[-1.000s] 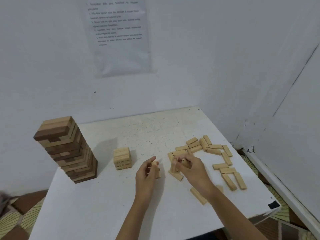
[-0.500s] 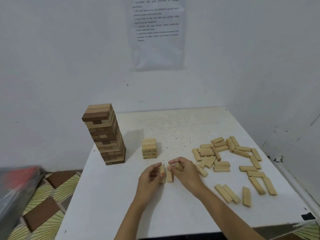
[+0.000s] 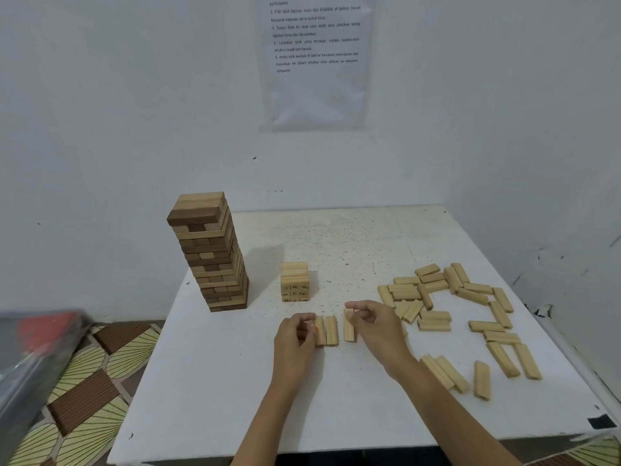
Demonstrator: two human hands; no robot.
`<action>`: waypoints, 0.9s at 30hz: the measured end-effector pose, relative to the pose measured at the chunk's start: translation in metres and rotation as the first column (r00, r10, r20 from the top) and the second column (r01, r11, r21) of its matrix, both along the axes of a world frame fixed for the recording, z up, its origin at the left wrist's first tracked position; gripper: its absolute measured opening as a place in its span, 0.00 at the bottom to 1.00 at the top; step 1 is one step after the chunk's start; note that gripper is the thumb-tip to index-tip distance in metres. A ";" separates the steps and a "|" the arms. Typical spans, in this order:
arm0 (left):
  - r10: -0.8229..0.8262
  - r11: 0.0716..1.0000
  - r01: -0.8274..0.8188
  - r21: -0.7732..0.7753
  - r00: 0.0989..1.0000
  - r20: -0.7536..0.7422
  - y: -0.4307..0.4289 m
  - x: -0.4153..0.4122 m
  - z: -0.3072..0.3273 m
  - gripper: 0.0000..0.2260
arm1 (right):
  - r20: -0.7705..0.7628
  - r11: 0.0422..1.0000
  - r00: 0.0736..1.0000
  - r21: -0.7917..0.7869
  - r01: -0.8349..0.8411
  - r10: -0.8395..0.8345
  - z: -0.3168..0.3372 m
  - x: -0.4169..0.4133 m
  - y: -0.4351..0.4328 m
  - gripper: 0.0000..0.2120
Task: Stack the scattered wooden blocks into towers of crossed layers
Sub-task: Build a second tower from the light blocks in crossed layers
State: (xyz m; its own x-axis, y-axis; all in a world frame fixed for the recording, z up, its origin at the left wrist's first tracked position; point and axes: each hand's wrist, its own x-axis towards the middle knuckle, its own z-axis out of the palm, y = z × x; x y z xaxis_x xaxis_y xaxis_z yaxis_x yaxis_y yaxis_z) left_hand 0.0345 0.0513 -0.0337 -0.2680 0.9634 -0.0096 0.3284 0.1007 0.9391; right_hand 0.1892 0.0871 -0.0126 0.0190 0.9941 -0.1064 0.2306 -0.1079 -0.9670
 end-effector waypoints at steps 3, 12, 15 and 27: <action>-0.037 0.999 0.037 -0.018 0.999 0.039 -0.002 0.001 0.000 0.10 | 0.079 0.999 0.997 0.031 -0.017 0.014 -0.004 -0.003 -0.001 0.09; -0.221 0.975 0.221 -0.004 0.975 0.021 -0.014 -0.015 0.009 0.28 | 0.257 0.928 0.899 0.020 -0.372 0.355 -0.006 0.020 0.002 0.26; -0.256 0.967 0.257 0.002 0.966 -0.038 -0.013 -0.017 0.006 0.32 | 0.371 0.863 0.802 0.003 -0.506 0.468 -0.008 0.028 0.004 0.34; -0.243 0.964 0.247 0.095 0.969 -0.052 -0.006 -0.019 0.001 0.29 | 0.256 0.875 0.871 0.141 -0.464 0.420 -0.019 0.027 0.002 0.35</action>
State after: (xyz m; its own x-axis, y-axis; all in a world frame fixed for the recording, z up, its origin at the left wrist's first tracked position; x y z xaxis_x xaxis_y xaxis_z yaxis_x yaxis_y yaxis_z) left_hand 0.0158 0.0456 -0.0332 -0.0220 0.9951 0.0961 0.3686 -0.0813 0.9260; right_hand 0.2160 0.0895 -0.0318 -0.4268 0.9033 0.0436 0.4096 0.2361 -0.8812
